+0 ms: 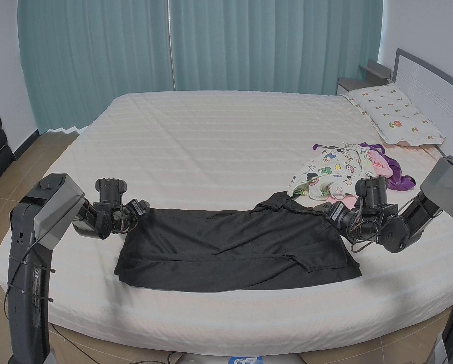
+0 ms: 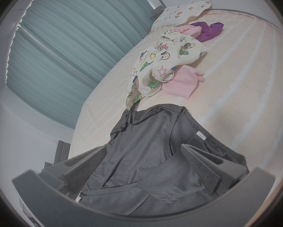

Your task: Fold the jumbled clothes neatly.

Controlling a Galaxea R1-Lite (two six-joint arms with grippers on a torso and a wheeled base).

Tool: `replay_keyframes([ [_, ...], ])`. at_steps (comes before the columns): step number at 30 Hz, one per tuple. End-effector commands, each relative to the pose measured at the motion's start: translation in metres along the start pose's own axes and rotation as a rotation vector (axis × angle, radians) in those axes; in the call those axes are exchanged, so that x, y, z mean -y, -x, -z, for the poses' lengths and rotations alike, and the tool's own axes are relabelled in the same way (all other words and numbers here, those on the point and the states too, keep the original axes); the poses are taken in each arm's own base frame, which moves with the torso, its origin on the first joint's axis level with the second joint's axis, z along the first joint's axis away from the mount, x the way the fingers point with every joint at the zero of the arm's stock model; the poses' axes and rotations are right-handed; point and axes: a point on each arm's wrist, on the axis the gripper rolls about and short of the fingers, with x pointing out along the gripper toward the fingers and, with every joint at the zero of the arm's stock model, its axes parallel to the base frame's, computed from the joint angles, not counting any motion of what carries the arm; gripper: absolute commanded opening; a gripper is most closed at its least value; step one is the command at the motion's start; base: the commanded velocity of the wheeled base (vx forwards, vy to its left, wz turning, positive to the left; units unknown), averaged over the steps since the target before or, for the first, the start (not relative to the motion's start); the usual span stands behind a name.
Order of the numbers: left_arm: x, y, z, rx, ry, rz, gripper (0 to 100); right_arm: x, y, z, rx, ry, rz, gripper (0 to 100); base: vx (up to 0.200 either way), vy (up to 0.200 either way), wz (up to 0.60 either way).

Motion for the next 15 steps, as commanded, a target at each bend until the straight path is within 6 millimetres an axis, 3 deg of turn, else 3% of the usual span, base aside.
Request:
replay_keyframes([
  [1,-0.001,-0.002,0.003,-0.009,0.000,-0.003,100,0.000,-0.005,0.000,0.001,0.000,0.000,100,0.000,0.000,0.00],
  [15,0.005,-0.004,0.005,-0.002,-0.007,0.013,100,-0.006,-0.025,-0.007,0.004,0.039,0.008,100,0.000,0.000,0.00],
])
